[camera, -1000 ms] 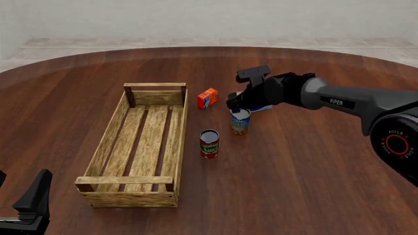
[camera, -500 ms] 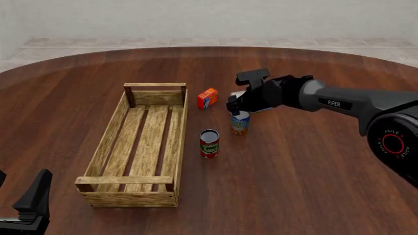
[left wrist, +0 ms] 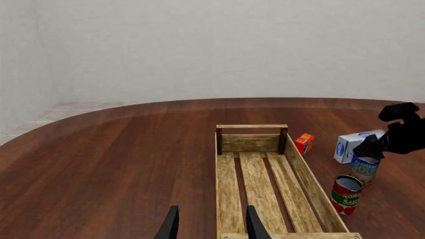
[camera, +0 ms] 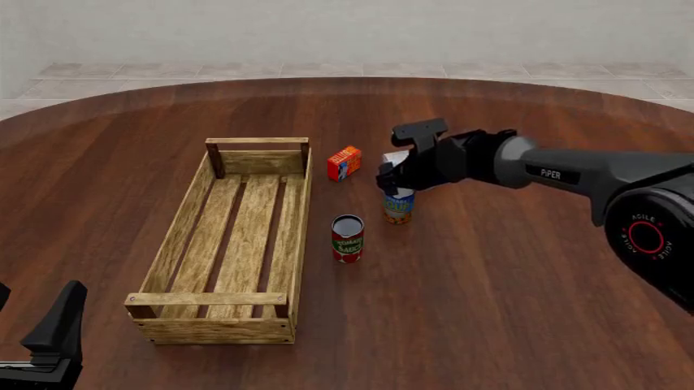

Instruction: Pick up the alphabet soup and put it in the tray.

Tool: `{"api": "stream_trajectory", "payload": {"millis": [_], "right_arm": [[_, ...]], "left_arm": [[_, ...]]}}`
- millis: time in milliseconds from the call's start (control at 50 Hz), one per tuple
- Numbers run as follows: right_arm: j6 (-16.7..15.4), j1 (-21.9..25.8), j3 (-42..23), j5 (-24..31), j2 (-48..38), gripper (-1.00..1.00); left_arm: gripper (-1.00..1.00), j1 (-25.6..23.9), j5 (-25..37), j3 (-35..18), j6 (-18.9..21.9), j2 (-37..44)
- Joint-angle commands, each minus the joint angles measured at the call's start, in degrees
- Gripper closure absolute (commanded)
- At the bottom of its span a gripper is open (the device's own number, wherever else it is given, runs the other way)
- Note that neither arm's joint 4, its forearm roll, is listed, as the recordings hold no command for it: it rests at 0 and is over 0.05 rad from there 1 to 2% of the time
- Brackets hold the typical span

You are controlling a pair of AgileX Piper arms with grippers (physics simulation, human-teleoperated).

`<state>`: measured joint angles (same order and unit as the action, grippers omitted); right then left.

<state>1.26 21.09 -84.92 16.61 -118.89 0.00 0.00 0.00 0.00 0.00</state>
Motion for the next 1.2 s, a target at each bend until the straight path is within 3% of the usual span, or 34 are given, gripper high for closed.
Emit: {"api": "stream_trajectory", "payload": {"millis": [20, 1200], "right_arm": [[0.3, -0.1, 0.3, -0.4, -0.3, -1.00], [1.2, 0.1, 1.2, -2.1, -2.3, -1.00]], "left_arm": [[-1.00, 0.0, 0.0, 0.0, 0.0, 0.0], [-1.00, 0.0, 0.0, 0.0, 0.0, 0.0]]}}
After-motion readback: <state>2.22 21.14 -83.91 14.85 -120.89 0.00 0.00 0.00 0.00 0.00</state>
